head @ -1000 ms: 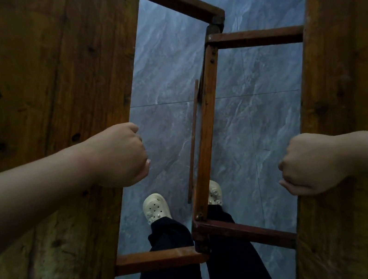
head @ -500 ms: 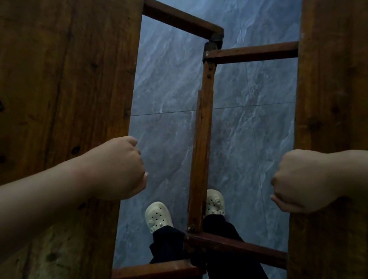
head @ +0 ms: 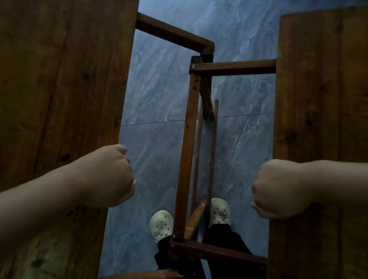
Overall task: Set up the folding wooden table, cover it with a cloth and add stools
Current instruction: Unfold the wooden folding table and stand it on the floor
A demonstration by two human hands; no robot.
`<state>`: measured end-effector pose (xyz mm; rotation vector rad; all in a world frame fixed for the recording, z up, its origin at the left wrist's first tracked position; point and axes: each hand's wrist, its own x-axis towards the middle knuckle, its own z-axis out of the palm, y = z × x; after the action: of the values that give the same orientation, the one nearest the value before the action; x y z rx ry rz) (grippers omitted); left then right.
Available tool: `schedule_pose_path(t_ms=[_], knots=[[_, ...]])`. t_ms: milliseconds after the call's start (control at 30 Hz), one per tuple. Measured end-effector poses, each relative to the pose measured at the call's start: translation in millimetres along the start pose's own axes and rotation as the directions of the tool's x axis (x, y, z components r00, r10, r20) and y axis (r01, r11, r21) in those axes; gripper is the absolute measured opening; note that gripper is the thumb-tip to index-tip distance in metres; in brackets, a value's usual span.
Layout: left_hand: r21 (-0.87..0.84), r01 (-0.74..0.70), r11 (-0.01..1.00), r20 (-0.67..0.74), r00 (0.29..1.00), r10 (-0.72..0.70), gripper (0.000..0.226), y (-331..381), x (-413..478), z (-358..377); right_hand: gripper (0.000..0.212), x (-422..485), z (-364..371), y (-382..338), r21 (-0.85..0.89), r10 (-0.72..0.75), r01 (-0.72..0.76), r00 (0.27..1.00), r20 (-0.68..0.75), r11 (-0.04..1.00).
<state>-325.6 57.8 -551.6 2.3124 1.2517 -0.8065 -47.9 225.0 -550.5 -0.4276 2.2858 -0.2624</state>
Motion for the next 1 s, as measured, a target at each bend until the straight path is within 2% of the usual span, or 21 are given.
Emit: schedule_pose_path(t_ms=[100,267,533,667,867,1000], knots=[[0.016,0.002,1.000,-0.076,0.997,-0.001,0.062,-3,-1,1,0.056,4,-13,2,0.003,0.015,-0.015,1.000,0.000,1.000],[0.033,-0.006,0.999,-0.006,1.000,0.006,0.054,-8,4,-9,0.056,11,-20,-1,-0.006,0.014,-0.014,1.000,0.009,1.000],[0.027,0.013,1.000,-0.010,1.000,-0.013,0.053,2,11,-21,0.054,13,-23,-2,-0.011,0.019,-0.019,1.000,-0.019,1.000],[-0.044,-0.004,0.999,-0.041,0.999,0.003,0.049,28,41,-36,0.053,36,-34,-1,-0.050,0.005,-0.007,0.999,-0.052,0.999],[-0.089,0.015,0.996,-0.111,0.993,-0.025,0.049,39,55,-25,0.051,44,-27,10,-0.025,-0.003,0.002,1.000,-0.007,1.000],[-0.103,0.014,0.995,-0.101,0.995,-0.025,0.050,39,67,-19,0.053,45,-11,22,-0.026,-0.020,0.021,0.999,0.047,0.999]])
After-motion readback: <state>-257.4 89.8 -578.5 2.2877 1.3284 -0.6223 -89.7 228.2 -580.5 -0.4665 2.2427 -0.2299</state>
